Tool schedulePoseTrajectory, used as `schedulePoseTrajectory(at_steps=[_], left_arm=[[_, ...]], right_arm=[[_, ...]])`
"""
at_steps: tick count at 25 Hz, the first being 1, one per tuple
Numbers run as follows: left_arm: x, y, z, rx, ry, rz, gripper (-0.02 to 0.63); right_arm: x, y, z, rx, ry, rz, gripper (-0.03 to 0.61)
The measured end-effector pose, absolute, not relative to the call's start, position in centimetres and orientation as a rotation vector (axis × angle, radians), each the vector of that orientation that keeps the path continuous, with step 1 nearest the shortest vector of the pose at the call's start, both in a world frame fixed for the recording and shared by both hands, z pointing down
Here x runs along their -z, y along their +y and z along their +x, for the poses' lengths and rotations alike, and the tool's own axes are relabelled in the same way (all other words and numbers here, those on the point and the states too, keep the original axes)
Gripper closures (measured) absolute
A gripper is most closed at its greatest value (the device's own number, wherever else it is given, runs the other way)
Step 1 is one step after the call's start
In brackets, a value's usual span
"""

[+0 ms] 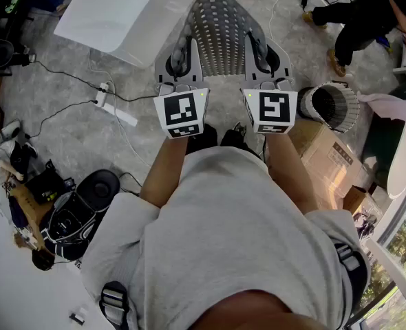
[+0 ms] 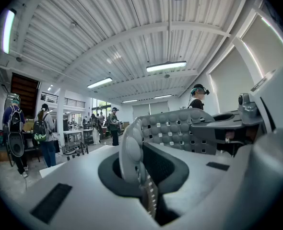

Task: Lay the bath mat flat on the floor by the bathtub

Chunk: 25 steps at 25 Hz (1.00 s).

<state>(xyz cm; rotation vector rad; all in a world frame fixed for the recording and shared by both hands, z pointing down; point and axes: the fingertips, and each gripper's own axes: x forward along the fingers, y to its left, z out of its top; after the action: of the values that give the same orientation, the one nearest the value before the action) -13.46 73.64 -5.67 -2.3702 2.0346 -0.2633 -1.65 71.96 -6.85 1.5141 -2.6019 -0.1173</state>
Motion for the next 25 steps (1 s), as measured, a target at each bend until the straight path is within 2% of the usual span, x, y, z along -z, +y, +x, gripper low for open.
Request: schedulePoseTrajectory(at_steps=[25], left_arm=[[2.9,73.7,-24.3,0.303,2.108,-2.414,0.586]], right_arm=[[4.1,71.2,-11.6,0.101,-2.587,1.392,0.555]])
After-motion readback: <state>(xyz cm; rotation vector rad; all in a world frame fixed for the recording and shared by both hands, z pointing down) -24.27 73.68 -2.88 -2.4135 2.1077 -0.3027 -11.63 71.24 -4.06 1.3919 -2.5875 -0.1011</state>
